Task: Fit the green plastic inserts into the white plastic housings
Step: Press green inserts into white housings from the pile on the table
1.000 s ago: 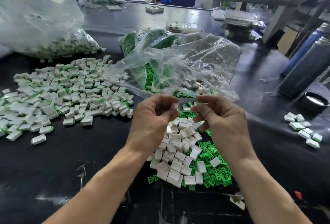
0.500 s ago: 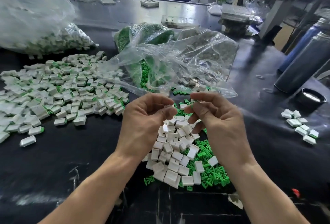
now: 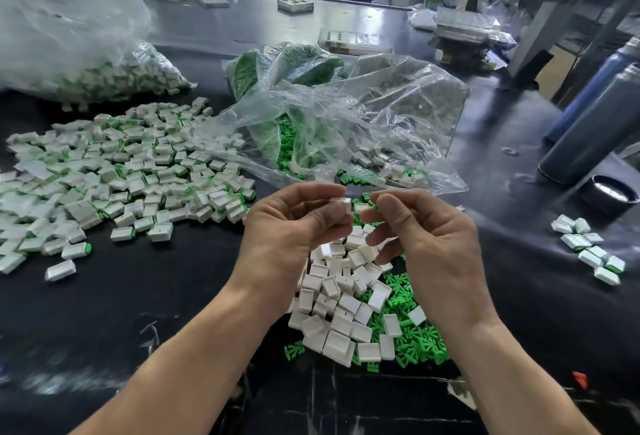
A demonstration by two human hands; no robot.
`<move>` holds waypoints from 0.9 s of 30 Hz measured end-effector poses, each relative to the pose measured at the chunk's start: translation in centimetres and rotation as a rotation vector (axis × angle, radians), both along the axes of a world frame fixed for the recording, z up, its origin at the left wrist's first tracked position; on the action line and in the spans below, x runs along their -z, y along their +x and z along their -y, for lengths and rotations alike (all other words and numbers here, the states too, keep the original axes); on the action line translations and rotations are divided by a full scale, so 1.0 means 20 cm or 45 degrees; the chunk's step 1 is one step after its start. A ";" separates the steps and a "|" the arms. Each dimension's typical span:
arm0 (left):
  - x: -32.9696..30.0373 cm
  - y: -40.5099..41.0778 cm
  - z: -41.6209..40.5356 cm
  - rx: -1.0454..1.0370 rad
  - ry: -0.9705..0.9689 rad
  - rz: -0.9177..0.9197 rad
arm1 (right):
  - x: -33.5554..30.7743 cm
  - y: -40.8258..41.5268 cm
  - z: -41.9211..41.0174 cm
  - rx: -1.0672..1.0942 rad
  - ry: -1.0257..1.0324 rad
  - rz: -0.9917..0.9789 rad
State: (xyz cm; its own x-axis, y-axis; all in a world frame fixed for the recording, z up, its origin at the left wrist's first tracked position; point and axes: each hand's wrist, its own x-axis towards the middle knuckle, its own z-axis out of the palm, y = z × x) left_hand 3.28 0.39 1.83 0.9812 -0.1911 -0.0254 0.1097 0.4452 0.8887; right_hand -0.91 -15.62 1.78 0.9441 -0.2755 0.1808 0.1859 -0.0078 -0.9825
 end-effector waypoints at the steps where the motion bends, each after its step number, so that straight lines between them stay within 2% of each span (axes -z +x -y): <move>1: 0.00 0.00 0.00 0.018 -0.035 -0.026 | 0.00 0.00 0.00 0.012 0.004 0.007; 8: -0.01 -0.01 0.01 0.070 -0.100 -0.072 | 0.02 0.01 0.01 0.045 -0.074 0.045; 19: 0.01 -0.01 0.01 0.083 0.187 0.054 | 0.03 0.01 0.00 -0.018 -0.318 0.158; 27: 0.02 -0.01 0.00 0.071 0.258 0.121 | 0.02 0.00 0.00 -0.012 -0.426 0.170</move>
State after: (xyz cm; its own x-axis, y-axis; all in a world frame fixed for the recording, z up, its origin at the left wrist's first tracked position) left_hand 3.04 0.37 1.47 0.9691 -0.2457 0.0234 0.0405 0.2520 0.9669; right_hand -0.91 -15.70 1.31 0.9083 -0.1716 0.3815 0.3140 -0.3229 -0.8928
